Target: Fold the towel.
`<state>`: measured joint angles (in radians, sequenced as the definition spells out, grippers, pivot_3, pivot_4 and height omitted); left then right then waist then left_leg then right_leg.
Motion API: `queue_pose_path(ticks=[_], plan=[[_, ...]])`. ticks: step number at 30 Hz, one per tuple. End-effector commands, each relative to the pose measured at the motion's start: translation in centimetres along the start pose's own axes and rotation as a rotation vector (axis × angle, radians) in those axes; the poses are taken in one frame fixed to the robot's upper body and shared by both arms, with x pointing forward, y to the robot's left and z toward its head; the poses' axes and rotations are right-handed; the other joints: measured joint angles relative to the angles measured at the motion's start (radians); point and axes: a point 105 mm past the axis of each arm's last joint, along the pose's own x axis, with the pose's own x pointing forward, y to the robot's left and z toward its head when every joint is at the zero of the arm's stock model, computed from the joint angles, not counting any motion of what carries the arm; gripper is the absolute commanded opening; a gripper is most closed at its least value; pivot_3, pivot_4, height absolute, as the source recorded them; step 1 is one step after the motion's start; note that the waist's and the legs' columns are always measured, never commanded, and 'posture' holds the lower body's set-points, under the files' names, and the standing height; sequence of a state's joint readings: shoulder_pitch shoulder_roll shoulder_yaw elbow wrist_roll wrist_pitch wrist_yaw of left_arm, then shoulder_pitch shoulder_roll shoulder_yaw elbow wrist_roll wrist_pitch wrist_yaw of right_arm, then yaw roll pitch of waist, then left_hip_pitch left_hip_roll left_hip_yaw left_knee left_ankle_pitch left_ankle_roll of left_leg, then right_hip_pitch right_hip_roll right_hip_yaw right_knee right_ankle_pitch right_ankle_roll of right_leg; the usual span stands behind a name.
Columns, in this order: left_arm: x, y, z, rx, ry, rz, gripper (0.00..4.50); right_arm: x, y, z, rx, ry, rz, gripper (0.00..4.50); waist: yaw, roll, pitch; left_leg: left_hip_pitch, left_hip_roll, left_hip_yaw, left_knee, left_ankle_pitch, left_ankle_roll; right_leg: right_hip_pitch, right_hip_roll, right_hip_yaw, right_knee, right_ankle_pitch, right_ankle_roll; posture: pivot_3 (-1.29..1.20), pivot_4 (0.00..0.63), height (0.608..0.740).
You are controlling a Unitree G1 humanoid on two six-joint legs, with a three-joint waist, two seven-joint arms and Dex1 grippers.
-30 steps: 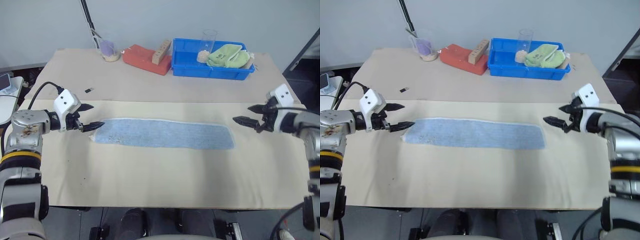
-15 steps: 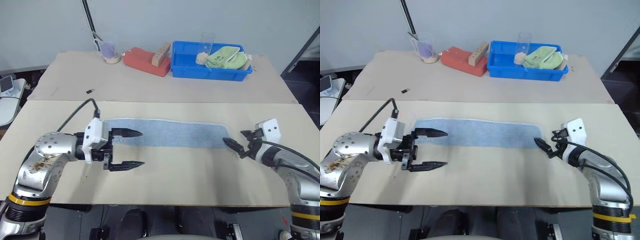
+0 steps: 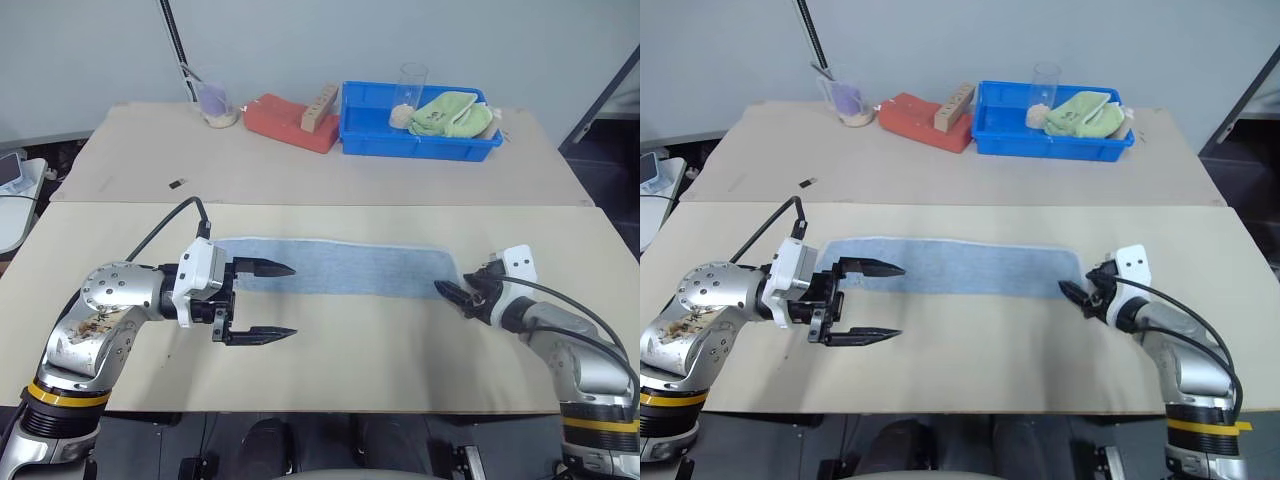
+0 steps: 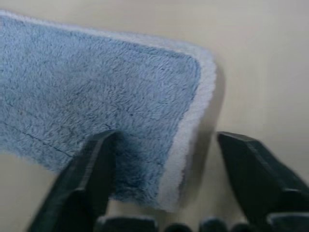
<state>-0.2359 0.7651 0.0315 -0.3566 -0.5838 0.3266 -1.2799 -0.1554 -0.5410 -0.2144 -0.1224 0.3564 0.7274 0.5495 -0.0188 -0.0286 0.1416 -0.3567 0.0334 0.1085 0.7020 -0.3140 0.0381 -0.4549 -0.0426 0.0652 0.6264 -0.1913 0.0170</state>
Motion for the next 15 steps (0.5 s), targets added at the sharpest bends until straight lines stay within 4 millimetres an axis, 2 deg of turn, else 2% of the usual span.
queue_pose_path(ticks=[1,6,8,15], plan=[[0.0,0.1,0.7,0.042,-0.021,-0.003,4.5,0.2,0.3,0.4,-0.006,-0.014,0.009,2.26,-0.001,0.0,0.0,0.0,0.0,0.0,0.0,0.0,0.0,0.0,0.0,0.0,0.0,0.0,0.0,0.0,0.15,0.717],[-0.1,0.2,0.5,0.043,-0.018,0.014,4.5,-0.3,-0.8,0.4,-0.005,-0.014,-0.015,0.53,0.0,0.0,0.0,0.0,0.0,0.0,-0.001,0.0,0.0,0.0,0.0,0.0,0.0,0.0,0.0,0.0,0.15,0.717],[-0.1,0.2,0.5,0.044,-0.018,0.016,4.5,-0.5,-1.3,0.5,-0.009,-0.014,-0.027,0.06,0.001,0.0,0.0,0.0,0.0,0.0,-0.001,0.0,0.0,0.0,0.0,0.0,0.0,0.0,0.0,0.0,0.15,0.717],[-0.1,0.5,0.5,0.05,-0.02,0.033,4.5,-2.9,-5.7,1.9,-0.077,-0.013,-0.113,0.06,0.008,0.0,0.0,-0.001,-0.002,0.001,0.0,0.0,0.0,0.0,-0.001,0.001,-0.001,0.0,0.0,0.0,0.15,0.717]])
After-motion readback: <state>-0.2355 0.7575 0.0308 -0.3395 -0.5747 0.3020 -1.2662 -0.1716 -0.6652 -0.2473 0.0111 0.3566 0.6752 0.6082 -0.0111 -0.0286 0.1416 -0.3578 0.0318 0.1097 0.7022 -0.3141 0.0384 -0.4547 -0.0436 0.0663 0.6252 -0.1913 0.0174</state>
